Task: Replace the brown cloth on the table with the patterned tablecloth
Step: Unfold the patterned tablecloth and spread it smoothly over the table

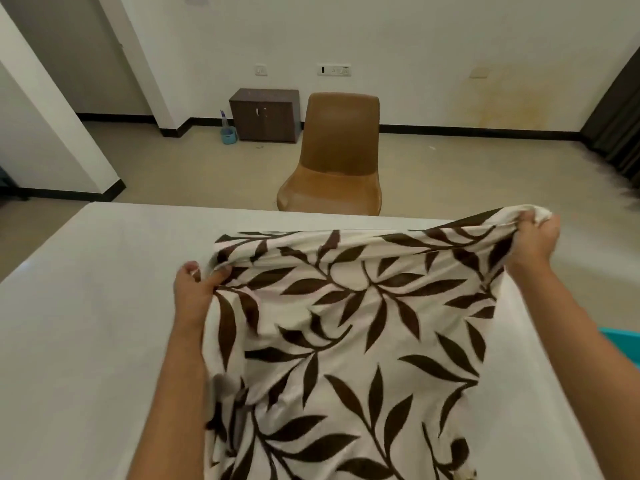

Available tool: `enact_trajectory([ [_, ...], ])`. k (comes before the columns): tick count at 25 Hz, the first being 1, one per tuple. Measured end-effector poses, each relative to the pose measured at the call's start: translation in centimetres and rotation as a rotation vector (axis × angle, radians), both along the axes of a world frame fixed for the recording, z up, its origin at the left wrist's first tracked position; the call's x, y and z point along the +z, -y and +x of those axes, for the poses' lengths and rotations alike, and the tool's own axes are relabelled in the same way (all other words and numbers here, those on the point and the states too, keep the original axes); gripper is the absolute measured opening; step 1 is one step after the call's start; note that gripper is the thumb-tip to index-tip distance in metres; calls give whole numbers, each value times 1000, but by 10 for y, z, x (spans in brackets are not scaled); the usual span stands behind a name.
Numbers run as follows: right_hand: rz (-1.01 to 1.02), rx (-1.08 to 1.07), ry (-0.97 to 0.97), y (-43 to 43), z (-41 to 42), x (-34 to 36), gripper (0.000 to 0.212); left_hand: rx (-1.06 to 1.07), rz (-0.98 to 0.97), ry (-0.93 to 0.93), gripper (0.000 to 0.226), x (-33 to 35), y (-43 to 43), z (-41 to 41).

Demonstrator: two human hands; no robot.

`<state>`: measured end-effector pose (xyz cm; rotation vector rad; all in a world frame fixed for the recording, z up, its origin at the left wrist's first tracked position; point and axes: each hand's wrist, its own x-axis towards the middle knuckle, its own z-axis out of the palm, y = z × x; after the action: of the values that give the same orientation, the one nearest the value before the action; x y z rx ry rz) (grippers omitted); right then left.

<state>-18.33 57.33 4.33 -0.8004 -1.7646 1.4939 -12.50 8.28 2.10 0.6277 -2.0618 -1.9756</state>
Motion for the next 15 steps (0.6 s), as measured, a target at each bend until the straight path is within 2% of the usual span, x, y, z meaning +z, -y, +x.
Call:
enact_trajectory([
  [2,91,-92,0,-27,8,-2,3,-21,-87,-138,41,5,23,3],
  [3,83,-118,64,-45,12,-16,8,-79,-129,-136,41,5,33,7],
  [4,82,-119,204,-57,15,-32,28,-141,-183,-69,40,-6,41,11],
  [6,71,-28,612,-72,28,-74,67,-167,-272,204,43,-37,49,20],
  [7,58,-26,775,-67,37,-90,76,-101,-288,327,45,-55,54,24],
  [8,56,-36,882,-50,49,-99,76,-19,-343,414,46,-71,58,29],
  [9,123,-35,935,-28,64,-109,73,25,-460,479,45,-87,61,34],
  [11,407,83,846,32,104,-125,72,-78,-680,559,46,-111,49,41],
  [12,514,216,789,66,127,-133,76,-171,-683,532,50,-116,38,42],
  [13,550,375,771,97,147,-147,82,-253,-598,486,57,-119,25,42],
  [15,589,566,904,145,175,-173,96,-349,-343,449,62,-113,-3,39],
])
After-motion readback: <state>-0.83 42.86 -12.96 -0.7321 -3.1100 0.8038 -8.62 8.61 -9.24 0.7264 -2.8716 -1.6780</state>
